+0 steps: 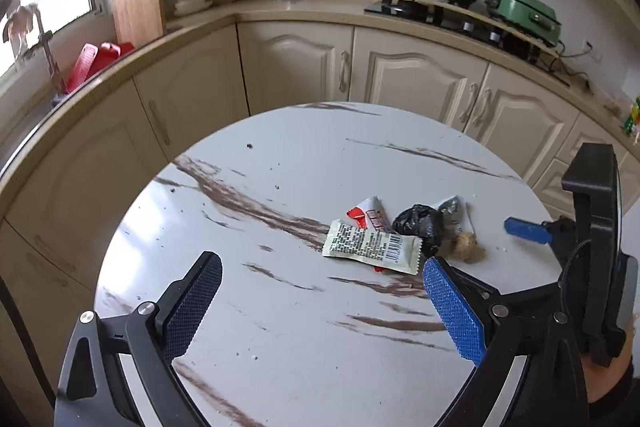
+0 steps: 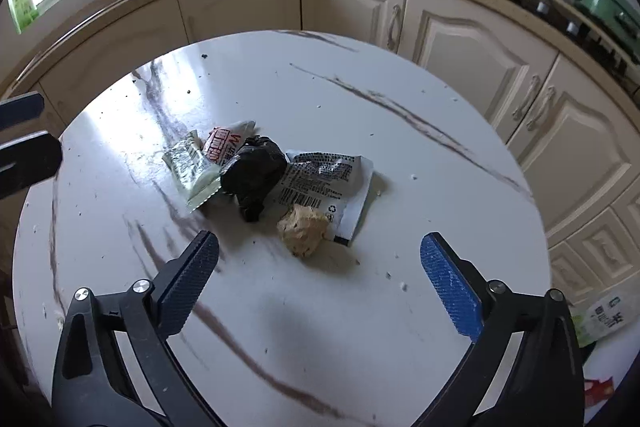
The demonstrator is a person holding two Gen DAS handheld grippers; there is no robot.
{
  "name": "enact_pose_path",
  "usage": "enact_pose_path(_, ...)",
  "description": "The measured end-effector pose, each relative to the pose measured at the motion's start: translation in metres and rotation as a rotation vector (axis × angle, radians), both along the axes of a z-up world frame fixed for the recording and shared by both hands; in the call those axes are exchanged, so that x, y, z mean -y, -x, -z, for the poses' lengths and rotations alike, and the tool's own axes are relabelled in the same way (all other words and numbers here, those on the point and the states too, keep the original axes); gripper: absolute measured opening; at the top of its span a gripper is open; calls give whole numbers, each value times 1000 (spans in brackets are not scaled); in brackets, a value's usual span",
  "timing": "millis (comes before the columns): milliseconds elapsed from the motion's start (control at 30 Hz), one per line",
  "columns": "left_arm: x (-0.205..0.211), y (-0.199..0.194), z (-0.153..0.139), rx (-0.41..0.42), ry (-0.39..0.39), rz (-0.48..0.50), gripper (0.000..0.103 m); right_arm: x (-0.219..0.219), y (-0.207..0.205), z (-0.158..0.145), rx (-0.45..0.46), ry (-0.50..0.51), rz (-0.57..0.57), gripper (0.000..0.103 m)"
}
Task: Collect trash
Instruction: 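Move both tools back over the table toward the remaining trash, then grasp the white snack bar wrapper with the left tool while the right tool grasps the bread piece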
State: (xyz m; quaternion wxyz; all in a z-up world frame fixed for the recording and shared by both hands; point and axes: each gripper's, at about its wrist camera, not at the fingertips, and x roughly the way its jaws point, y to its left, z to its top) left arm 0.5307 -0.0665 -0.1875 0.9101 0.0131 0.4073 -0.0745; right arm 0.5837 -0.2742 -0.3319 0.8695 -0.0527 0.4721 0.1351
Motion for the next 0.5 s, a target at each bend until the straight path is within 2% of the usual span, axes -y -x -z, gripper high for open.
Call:
enact_pose_path(367, 14, -52, 20, -52, 3, -1, 99, 2, -7, 10, 4, -32, -41, 62)
enact_pose_path(500, 27, -60, 30, -60, -12, -1, 99, 8, -6, 7, -2, -70, -55, 36)
